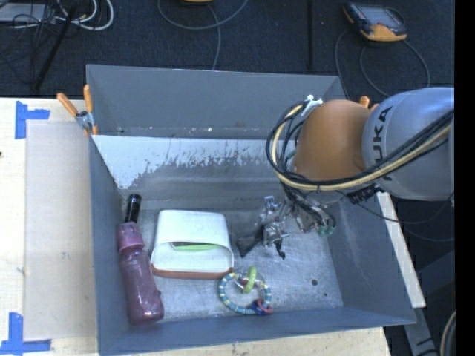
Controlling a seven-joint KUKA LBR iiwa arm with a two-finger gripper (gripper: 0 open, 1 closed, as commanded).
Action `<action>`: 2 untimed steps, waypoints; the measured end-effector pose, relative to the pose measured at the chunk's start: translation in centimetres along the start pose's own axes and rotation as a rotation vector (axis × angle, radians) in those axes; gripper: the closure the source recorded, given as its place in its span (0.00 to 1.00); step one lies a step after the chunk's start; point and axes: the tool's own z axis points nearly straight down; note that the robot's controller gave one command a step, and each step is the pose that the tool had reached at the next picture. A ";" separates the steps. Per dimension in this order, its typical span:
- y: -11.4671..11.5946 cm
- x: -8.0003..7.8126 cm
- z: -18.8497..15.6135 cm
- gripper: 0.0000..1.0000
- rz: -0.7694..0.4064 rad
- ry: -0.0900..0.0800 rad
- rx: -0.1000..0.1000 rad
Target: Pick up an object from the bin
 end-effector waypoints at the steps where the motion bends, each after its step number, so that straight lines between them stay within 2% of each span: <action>1: 0.0 0.0 -0.6 1.00 0.000 -0.001 0.000; 2: 0.0 0.0 -1.2 1.00 0.000 0.001 0.000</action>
Offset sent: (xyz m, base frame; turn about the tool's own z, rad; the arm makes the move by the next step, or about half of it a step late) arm -0.0001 0.0000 0.0003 0.0000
